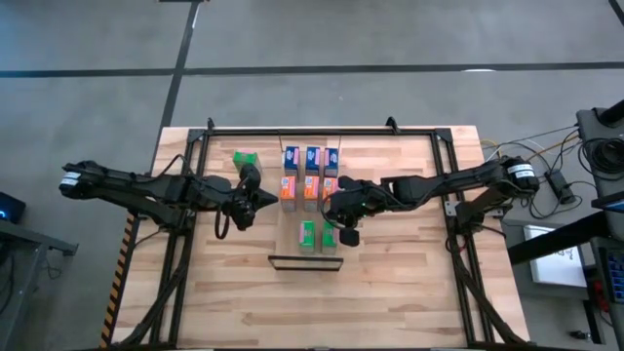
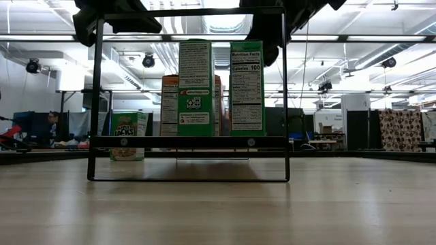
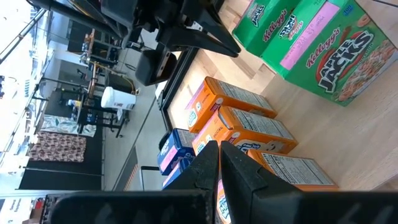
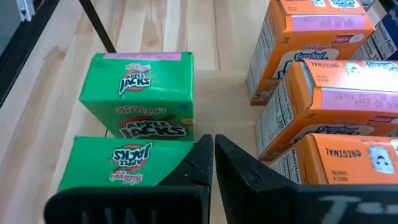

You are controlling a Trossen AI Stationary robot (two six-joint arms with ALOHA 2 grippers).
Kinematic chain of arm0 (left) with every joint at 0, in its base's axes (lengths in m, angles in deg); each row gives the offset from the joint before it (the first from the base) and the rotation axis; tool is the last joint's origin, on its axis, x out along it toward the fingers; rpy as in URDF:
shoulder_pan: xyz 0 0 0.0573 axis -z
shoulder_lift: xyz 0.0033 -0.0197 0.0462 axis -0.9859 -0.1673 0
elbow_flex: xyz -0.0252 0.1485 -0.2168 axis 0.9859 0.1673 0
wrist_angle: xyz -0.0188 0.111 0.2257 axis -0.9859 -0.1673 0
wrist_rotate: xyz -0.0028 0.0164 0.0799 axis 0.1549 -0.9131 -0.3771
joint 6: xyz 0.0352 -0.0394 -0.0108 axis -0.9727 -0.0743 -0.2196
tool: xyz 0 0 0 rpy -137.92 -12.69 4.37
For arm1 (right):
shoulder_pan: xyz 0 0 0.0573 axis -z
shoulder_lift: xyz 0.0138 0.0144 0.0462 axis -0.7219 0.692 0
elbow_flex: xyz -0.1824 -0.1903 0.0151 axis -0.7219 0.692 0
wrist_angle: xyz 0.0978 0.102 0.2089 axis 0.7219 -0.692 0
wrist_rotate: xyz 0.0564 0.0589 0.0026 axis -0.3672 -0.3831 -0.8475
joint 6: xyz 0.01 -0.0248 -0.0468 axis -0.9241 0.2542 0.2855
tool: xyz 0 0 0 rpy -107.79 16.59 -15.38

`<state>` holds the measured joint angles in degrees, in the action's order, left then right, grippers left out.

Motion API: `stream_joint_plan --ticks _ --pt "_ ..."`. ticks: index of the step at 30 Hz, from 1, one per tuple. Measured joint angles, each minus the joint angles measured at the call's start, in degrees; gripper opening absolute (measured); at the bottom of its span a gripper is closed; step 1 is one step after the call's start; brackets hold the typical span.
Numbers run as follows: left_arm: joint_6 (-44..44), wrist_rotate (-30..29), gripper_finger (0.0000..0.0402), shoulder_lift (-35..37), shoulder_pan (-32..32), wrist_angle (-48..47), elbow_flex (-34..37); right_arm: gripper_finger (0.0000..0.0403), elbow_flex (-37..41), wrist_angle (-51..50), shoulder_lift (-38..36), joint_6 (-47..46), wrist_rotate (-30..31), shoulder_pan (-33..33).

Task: Stack cereal on shelf
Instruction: Put the green cereal box on the shelf aligned with the other green cereal boxes

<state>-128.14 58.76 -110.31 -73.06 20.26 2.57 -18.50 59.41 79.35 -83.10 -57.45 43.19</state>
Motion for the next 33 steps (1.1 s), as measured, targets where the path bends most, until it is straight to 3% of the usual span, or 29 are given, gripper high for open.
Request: stream_joint_plan --ticks 33 --pt "0.0 0.0 0.0 0.0 0.0 0.0 0.0 0.0009 0.1 1.6 -0.1 -0.1 -1.5 -0.4"
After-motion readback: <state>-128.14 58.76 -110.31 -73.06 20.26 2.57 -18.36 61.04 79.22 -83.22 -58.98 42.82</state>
